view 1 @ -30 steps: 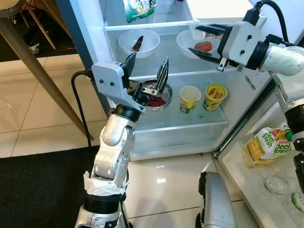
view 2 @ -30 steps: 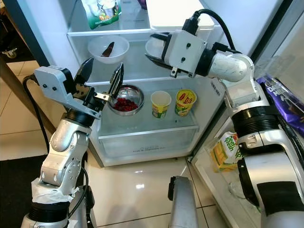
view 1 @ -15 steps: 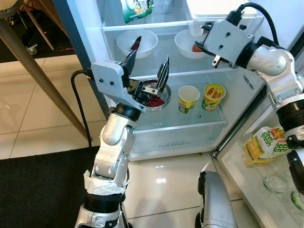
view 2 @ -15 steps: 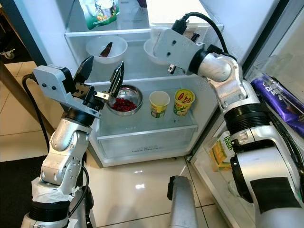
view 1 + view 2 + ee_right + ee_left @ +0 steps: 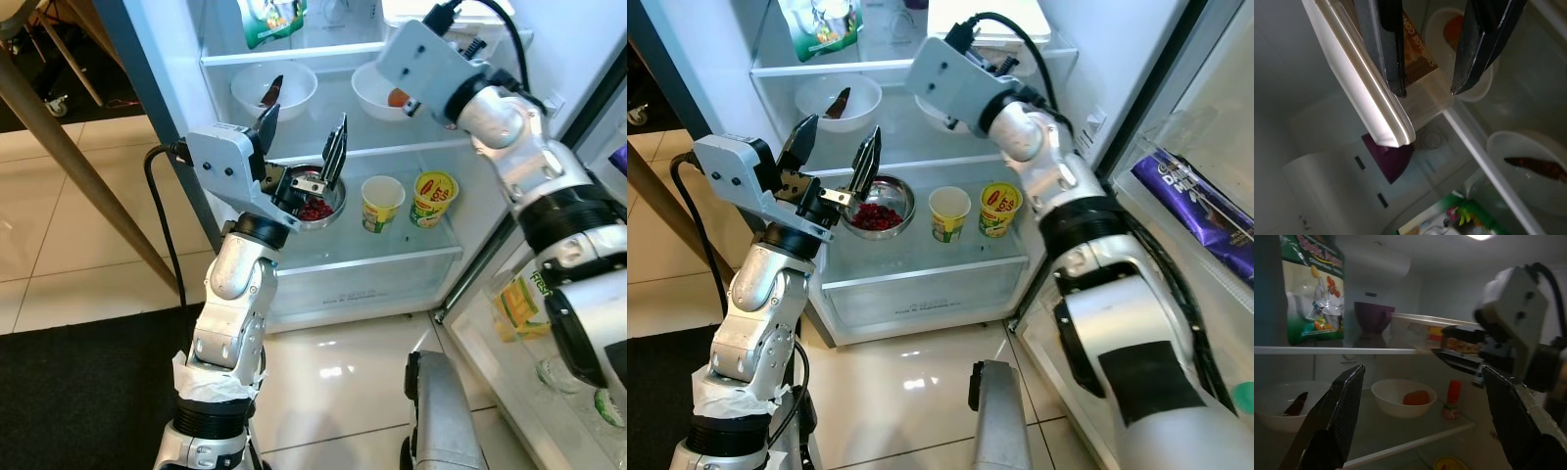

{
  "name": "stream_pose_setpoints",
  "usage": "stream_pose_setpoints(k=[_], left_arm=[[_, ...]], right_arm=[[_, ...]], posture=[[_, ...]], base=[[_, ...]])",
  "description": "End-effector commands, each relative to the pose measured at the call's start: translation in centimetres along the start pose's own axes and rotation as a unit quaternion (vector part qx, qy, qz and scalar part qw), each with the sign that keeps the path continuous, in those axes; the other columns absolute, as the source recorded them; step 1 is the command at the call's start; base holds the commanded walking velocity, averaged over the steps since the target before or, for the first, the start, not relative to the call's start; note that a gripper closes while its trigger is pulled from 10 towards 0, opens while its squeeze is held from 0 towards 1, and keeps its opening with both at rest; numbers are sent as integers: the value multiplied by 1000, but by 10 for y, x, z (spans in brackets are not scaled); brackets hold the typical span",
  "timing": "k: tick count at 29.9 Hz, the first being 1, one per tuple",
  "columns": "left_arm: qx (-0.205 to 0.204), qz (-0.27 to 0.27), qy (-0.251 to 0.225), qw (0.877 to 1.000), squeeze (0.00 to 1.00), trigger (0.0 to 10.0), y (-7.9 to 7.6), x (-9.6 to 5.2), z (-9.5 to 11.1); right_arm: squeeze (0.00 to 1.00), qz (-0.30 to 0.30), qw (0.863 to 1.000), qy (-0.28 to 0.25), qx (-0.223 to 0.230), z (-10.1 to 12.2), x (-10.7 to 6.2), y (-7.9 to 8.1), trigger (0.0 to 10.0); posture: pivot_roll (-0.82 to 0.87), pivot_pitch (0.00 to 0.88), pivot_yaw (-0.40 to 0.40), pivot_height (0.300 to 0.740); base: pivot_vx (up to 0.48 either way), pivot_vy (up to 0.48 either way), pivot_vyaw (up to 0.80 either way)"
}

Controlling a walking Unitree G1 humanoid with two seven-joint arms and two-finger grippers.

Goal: Restocking fridge

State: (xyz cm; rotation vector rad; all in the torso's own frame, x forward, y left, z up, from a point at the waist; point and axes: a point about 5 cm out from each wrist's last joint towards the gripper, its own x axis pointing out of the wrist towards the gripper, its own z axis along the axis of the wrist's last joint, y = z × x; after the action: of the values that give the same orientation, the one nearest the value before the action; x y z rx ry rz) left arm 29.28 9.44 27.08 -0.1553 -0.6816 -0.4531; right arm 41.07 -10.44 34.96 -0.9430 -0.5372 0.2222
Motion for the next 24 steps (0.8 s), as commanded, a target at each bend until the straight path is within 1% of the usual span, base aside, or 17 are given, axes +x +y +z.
stream_pose_setpoints(k=[1, 3, 7, 11, 18, 20, 22, 24], left_arm=[[-5, 1, -2, 1000, 0, 10000, -2, -1, -1], [-4, 2, -2, 1000, 0, 10000, -3, -1, -1], [-3, 4, -2, 1000, 0, 10000, -2, -1, -1], [-2, 4, -3, 1000, 0, 10000, -3, -1, 0], [7, 12, -5, 1000, 0, 10000, -1, -4, 4], [9, 14, -4, 1000, 0, 10000, -1, -5, 5], [13, 20, 1, 1000, 0, 10000, 0, -11, 8], [13, 20, 1, 1000, 0, 10000, 0, -11, 8]], right_arm=[[0, -23, 1000, 13, -10, 0, 3, -2, 10000], [0, -36, 999, 20, -14, -1, 4, -3, 10000], [0, -80, 996, 38, -24, -2, 6, -10, 10000], [0, -100, 993, 52, -26, -6, 7, -12, 10000], [0, -98, 993, 71, -13, -15, 4, -8, 10000], [0, -97, 992, 74, -11, -17, 3, -7, 10000], [0, -97, 992, 83, -5, -20, 2, -6, 10000], [0, -97, 992, 83, -5, -20, 2, -6, 10000]], posture=[[-46, 189, 13, 471], [-43, 190, 11, 471], [-42, 190, 8, 471], [-32, 191, 1, 471], [2, 209, -16, 471], [13, 217, -18, 471], [33, 239, -20, 471], [33, 239, -20, 471]], base=[[0, 0, 0], [0, 0, 0], [0, 0, 0], [0, 0, 0], [0, 0, 0], [0, 0, 0], [0, 0, 0], [0, 0, 0]])
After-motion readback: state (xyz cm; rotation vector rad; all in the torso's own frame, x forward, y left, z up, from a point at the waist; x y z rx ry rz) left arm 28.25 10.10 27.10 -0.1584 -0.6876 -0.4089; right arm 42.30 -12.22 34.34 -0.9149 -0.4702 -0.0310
